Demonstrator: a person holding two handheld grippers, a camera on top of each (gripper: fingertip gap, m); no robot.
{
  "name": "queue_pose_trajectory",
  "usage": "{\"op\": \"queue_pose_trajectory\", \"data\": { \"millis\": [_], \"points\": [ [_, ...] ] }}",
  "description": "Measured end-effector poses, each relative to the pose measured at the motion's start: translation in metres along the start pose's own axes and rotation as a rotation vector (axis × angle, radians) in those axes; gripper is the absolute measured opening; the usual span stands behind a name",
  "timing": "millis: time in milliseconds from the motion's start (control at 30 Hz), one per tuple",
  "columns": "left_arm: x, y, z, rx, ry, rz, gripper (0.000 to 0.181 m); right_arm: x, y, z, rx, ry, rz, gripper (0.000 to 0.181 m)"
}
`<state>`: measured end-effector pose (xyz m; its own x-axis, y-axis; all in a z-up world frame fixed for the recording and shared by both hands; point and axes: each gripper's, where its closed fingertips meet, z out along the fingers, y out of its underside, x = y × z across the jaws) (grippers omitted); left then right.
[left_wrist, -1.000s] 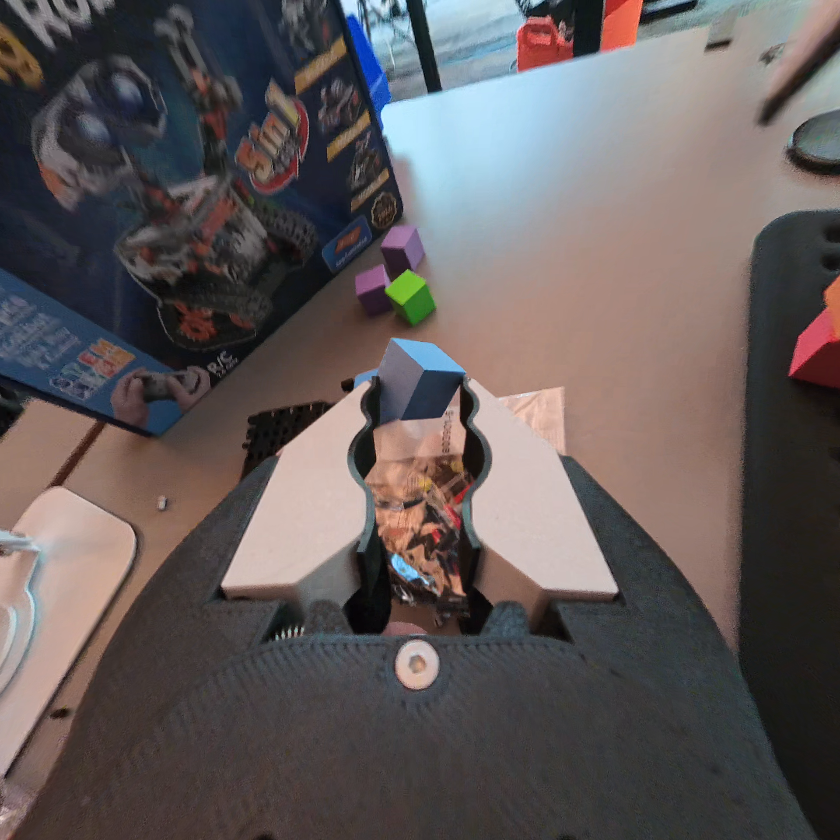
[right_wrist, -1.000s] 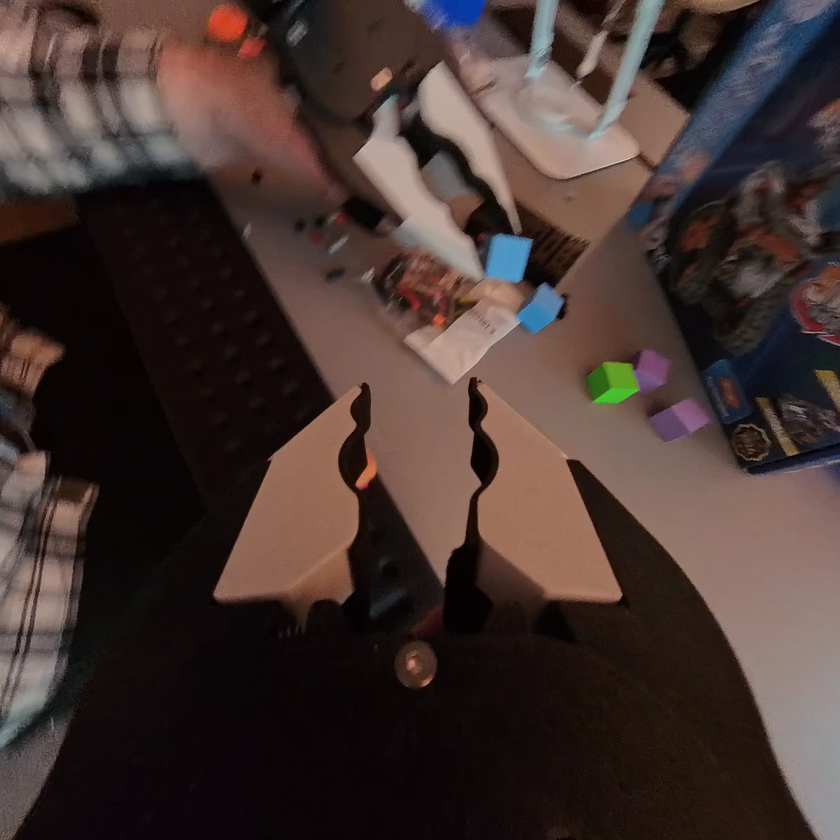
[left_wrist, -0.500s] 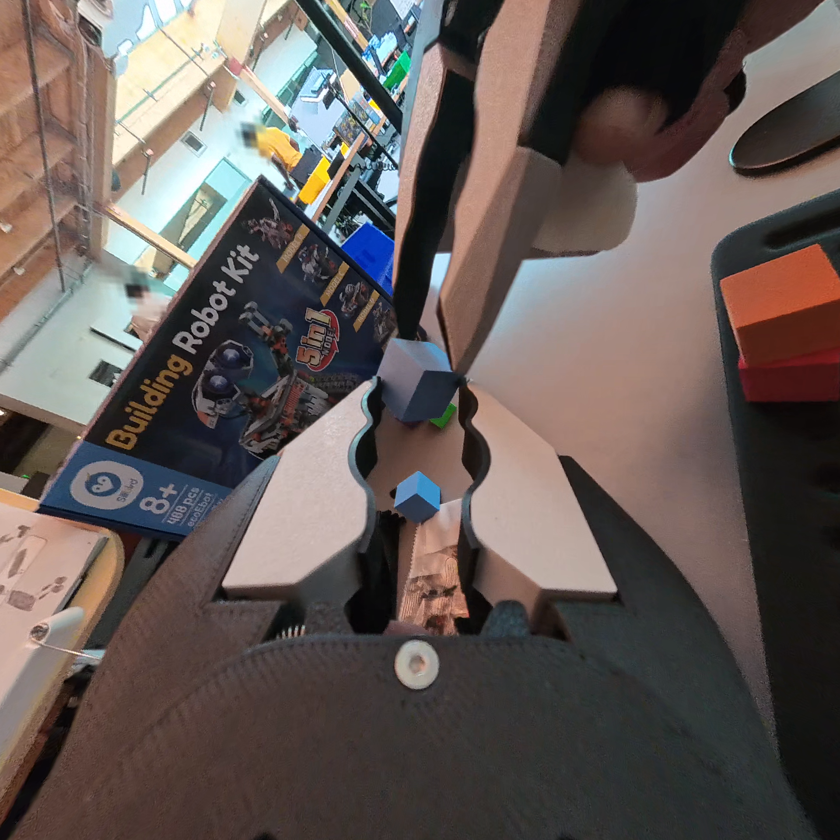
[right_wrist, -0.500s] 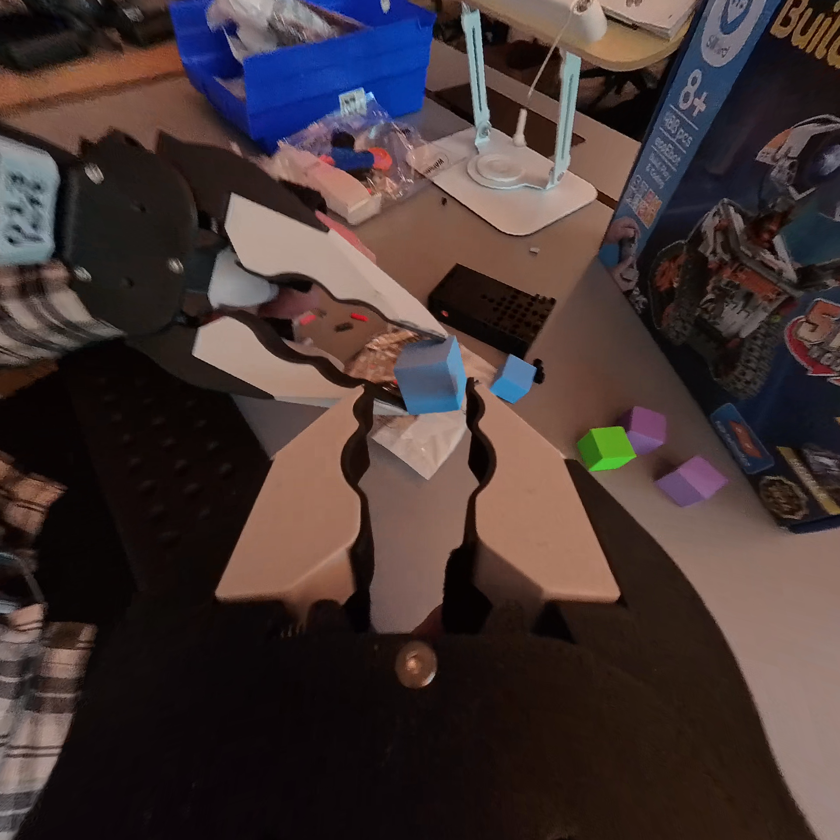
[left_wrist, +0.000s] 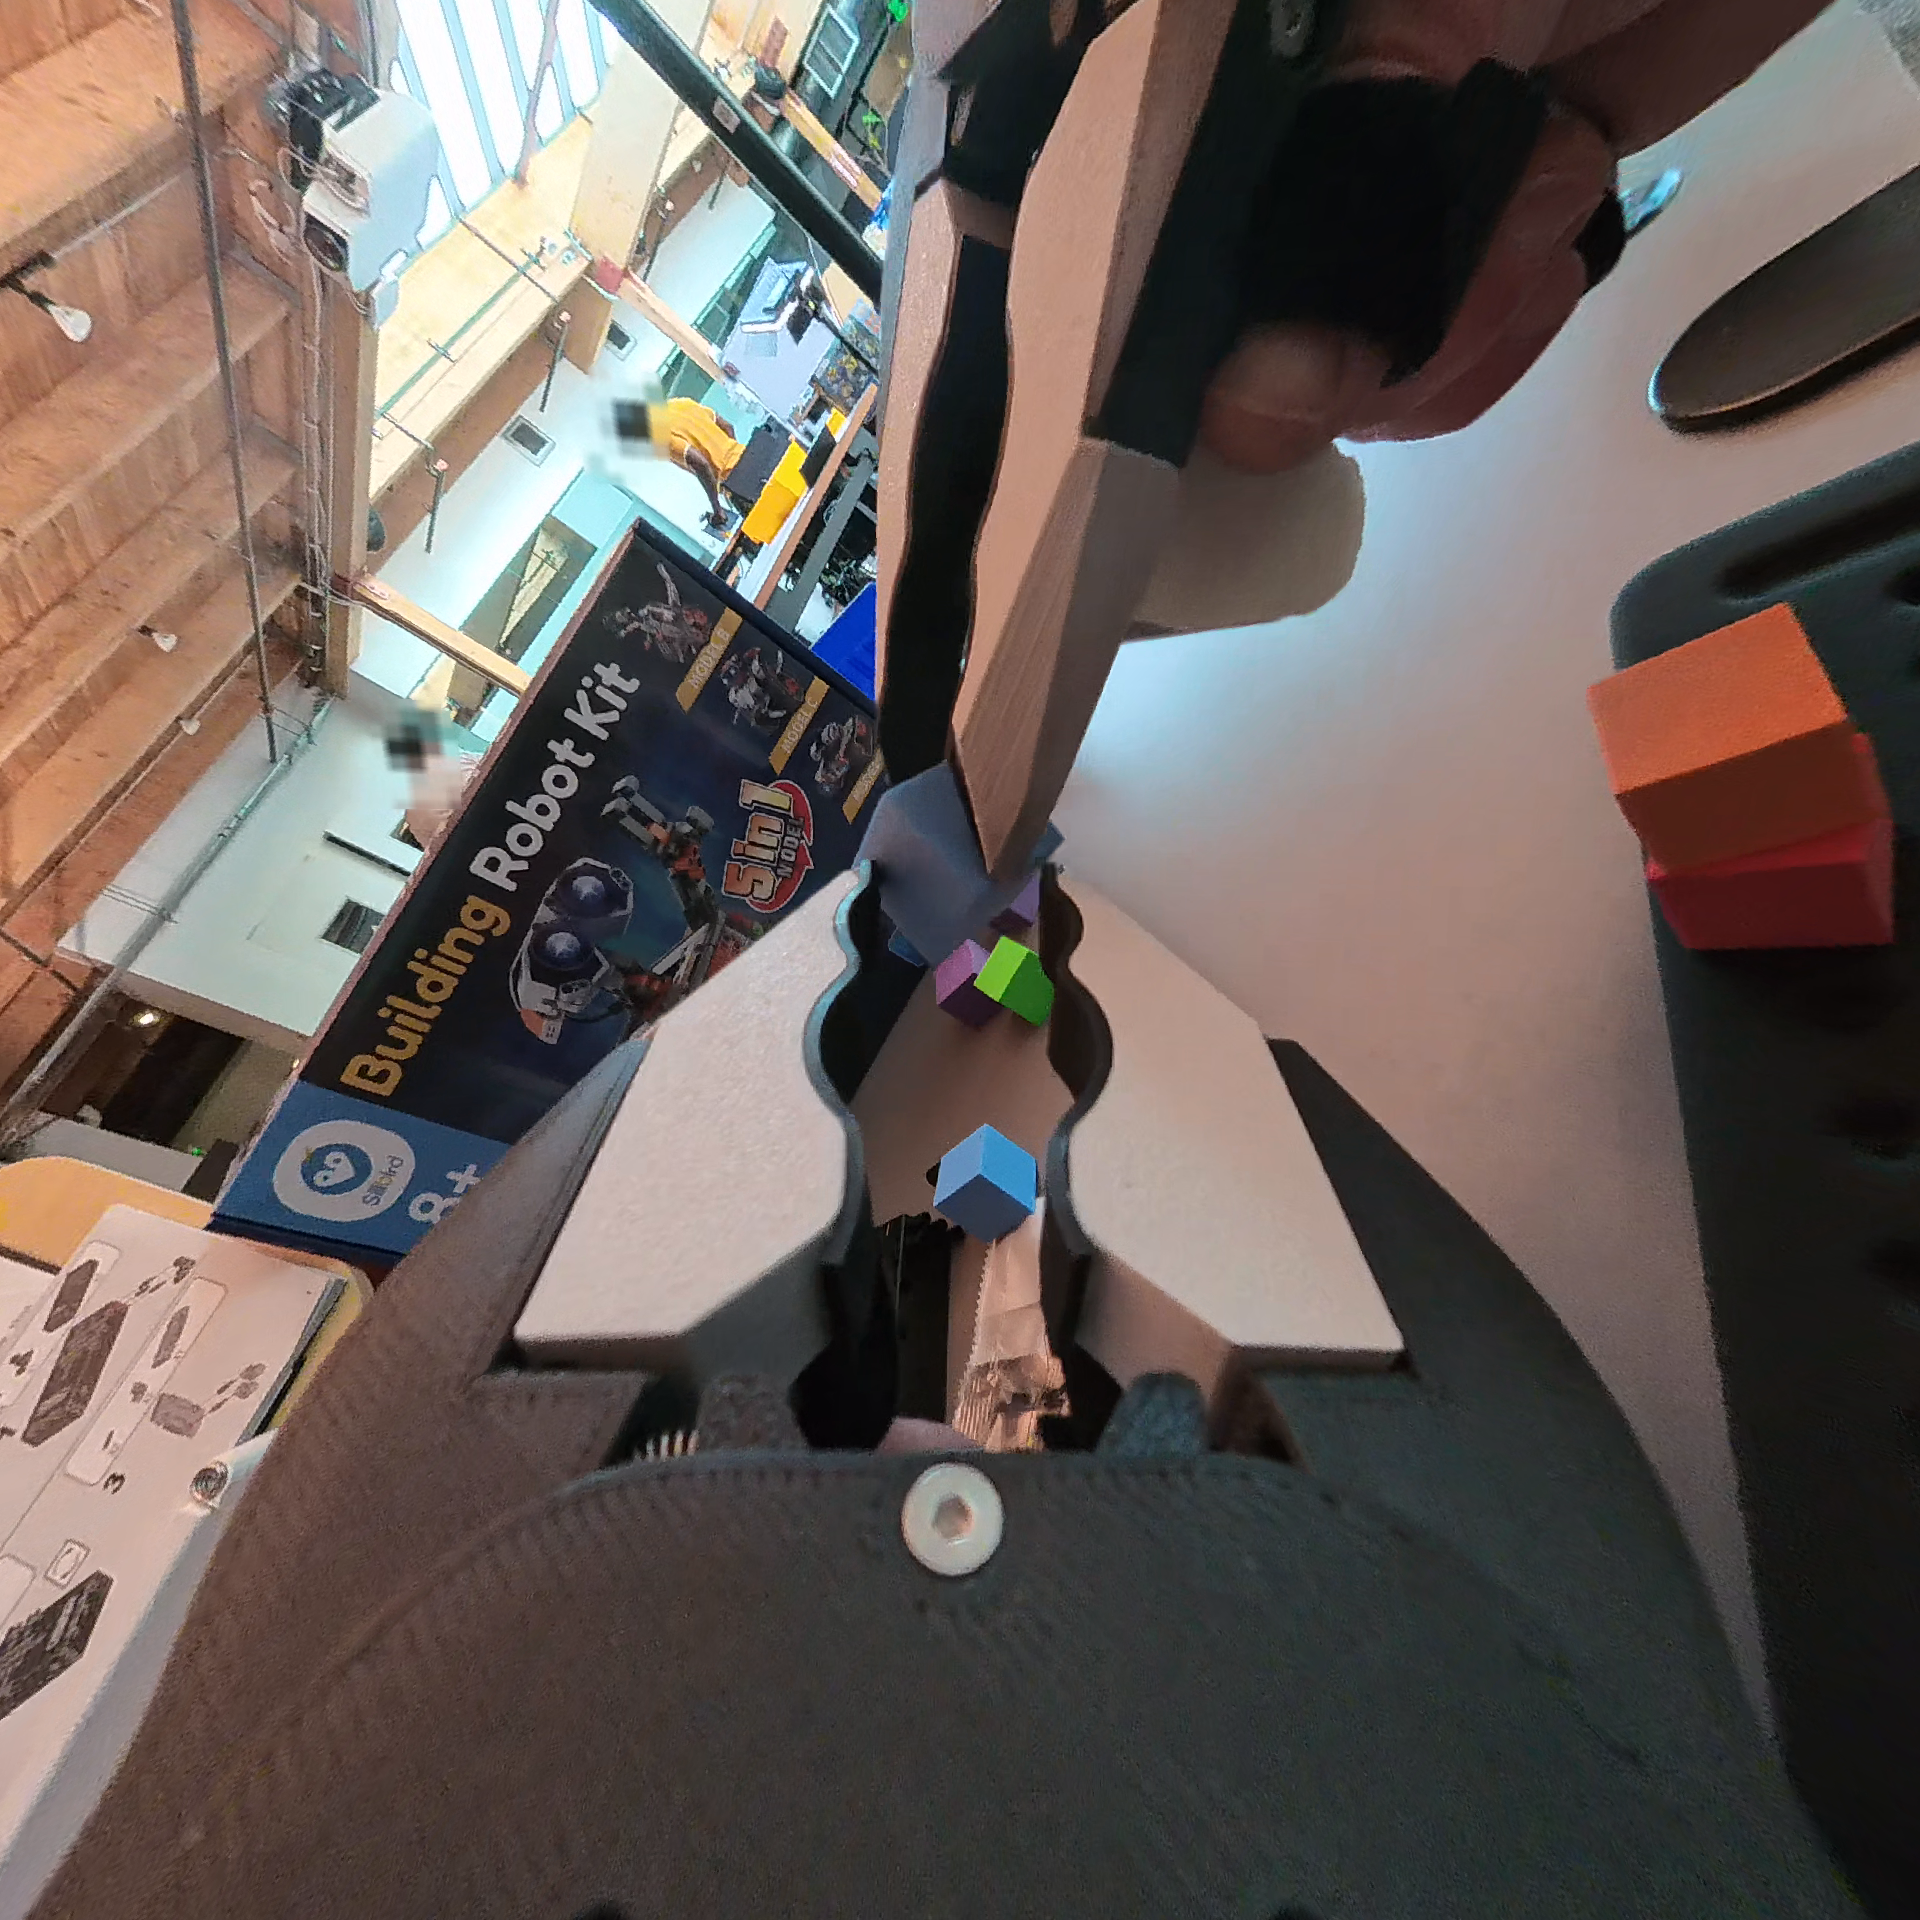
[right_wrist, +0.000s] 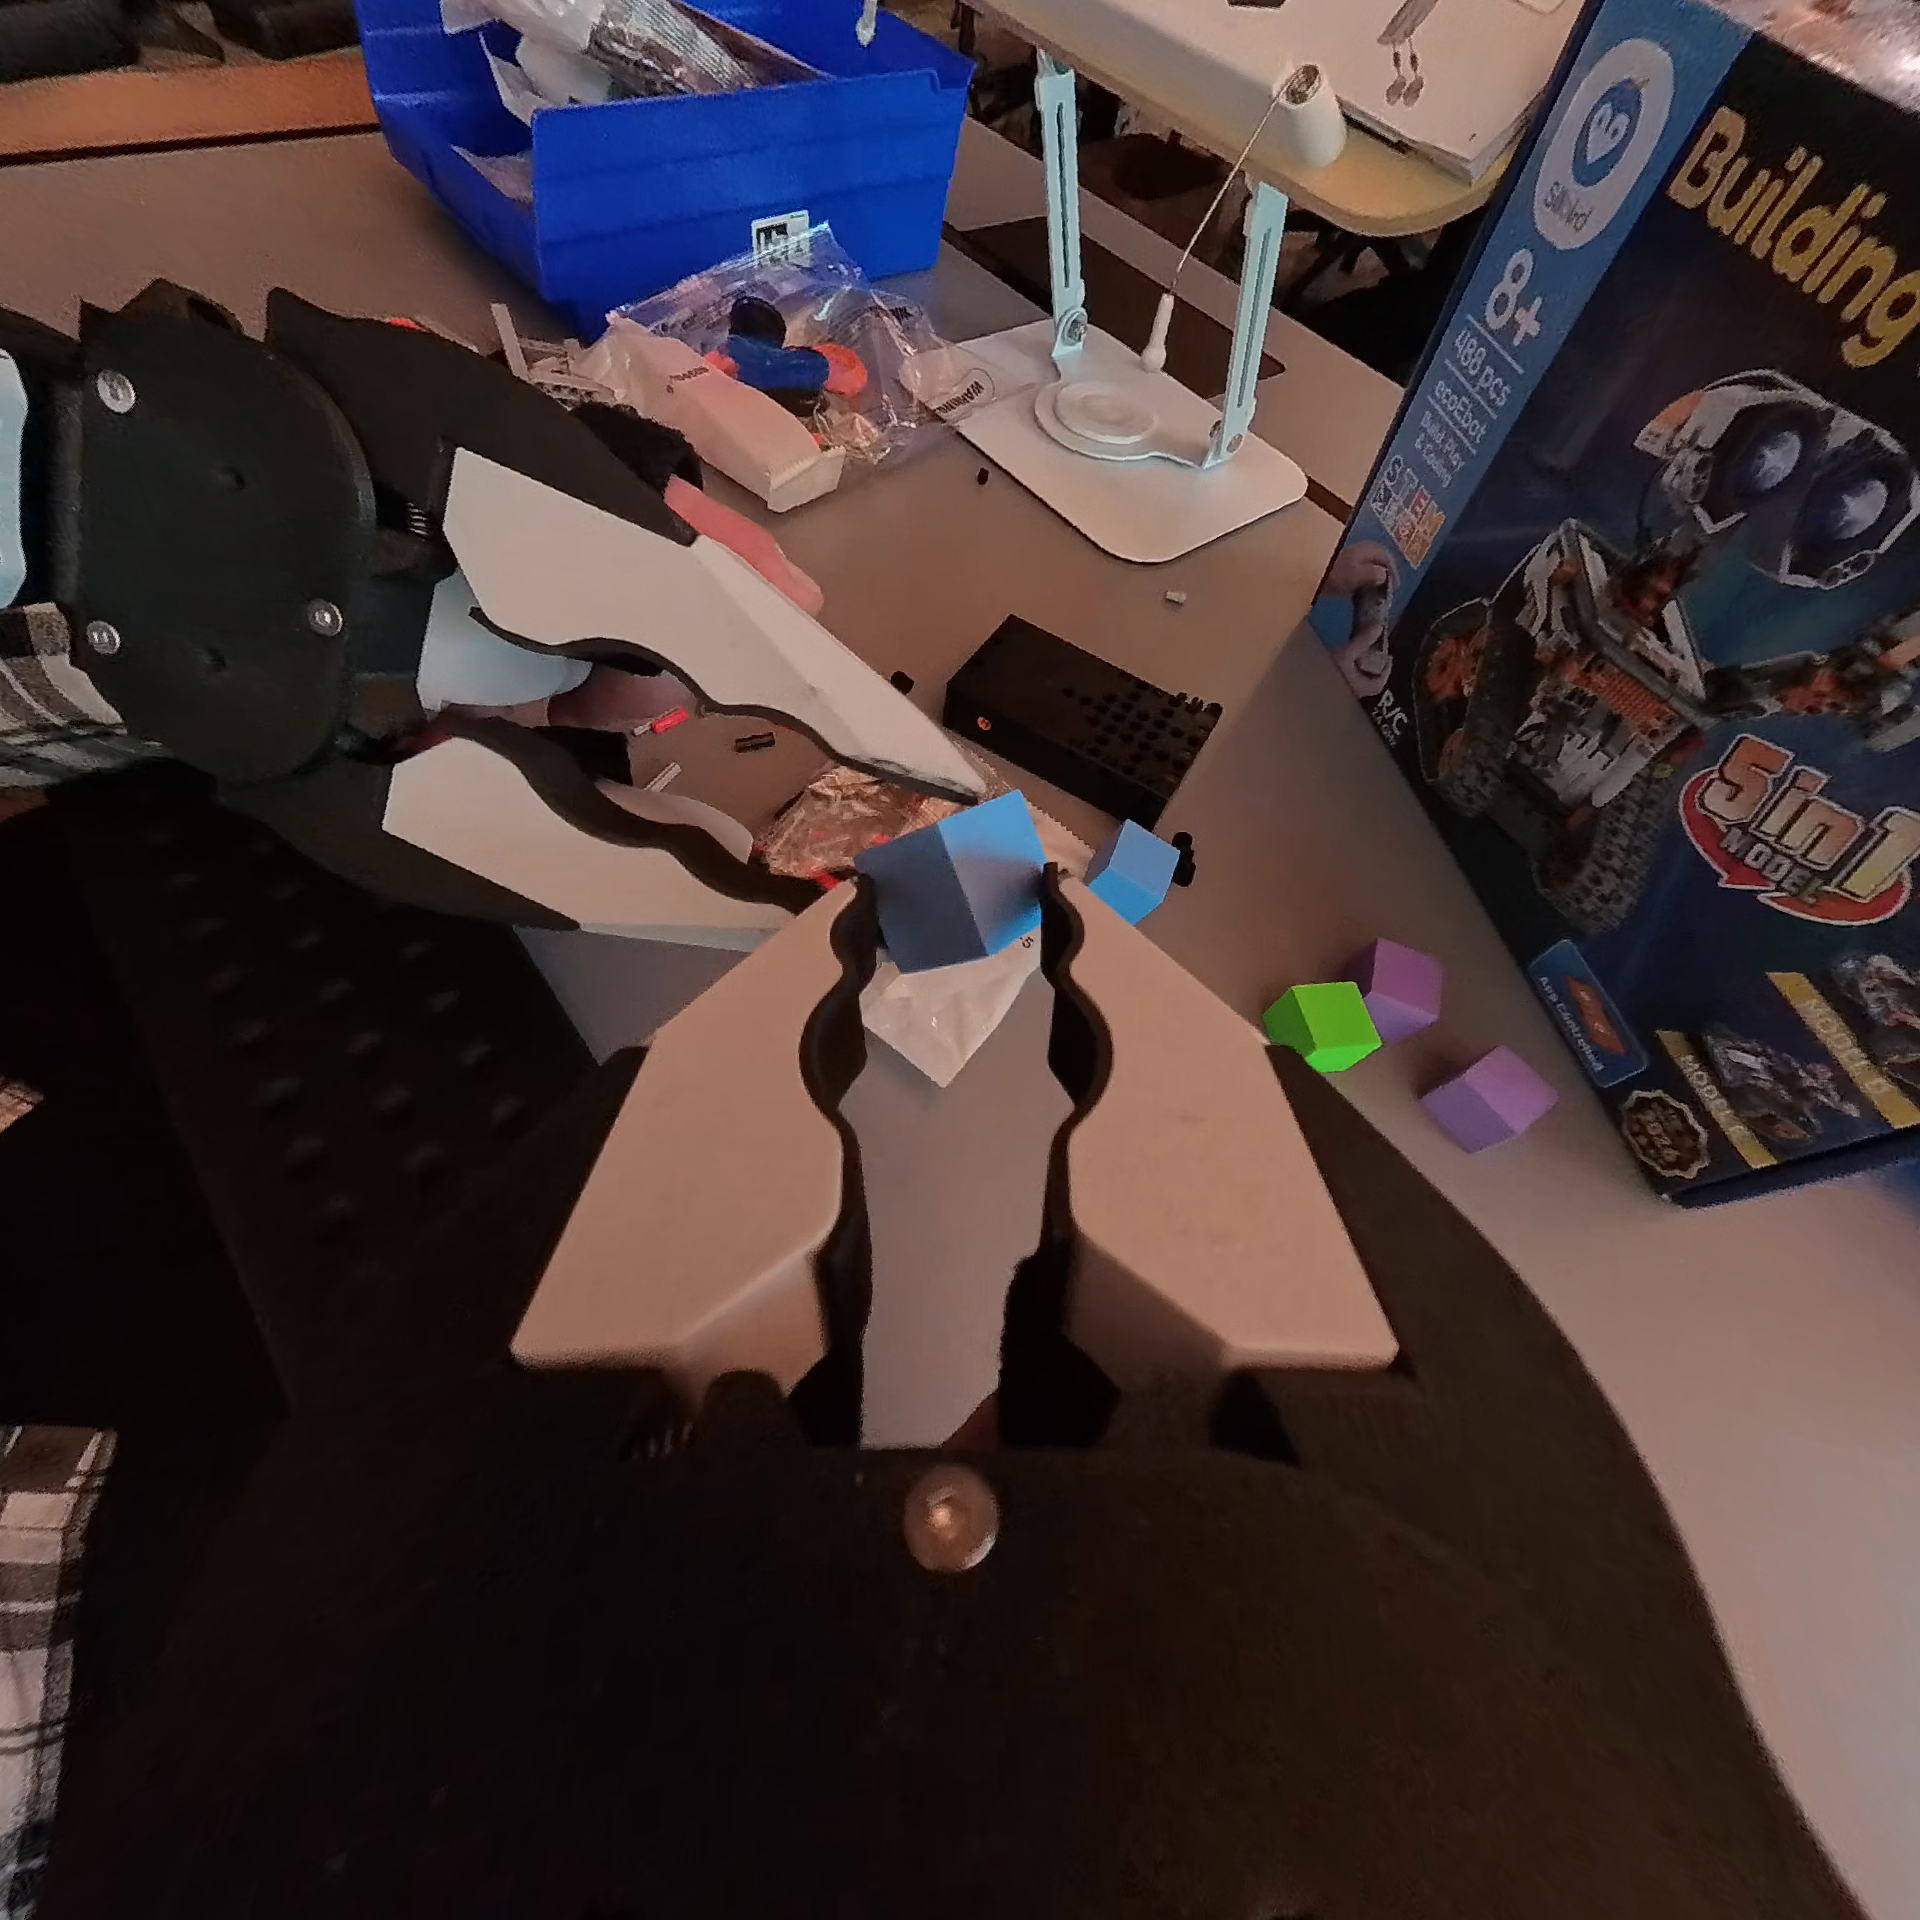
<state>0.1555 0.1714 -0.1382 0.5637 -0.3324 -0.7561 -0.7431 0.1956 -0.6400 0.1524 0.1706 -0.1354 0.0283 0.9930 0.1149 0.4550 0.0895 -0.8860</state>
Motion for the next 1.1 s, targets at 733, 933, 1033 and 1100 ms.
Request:
{"op": "queue_pose_trajectory", "data": {
  "millis": [733, 933, 1033, 1100],
  "points": [
    [0.071, -0.018, -0.014, 0.102, 0.488, -0.249, 0.030, -0.058, 0.062, -0.073, -0.227, 0.054, -0.272, 0.030],
    [0.082, -0.022, -0.011, 0.103, 0.538, -0.270, 0.027, -0.064, 0.072, -0.066, -0.269, 0.103, -0.347, 0.030],
    [0.083, -0.025, -0.011, 0.111, 0.540, -0.272, 0.026, -0.063, 0.069, -0.064, -0.259, 0.132, -0.372, 0.030],
    [0.082, -0.025, -0.011, 0.114, 0.534, -0.274, 0.026, -0.064, 0.069, -0.062, -0.259, 0.142, -0.383, 0.030]
  ]
}}
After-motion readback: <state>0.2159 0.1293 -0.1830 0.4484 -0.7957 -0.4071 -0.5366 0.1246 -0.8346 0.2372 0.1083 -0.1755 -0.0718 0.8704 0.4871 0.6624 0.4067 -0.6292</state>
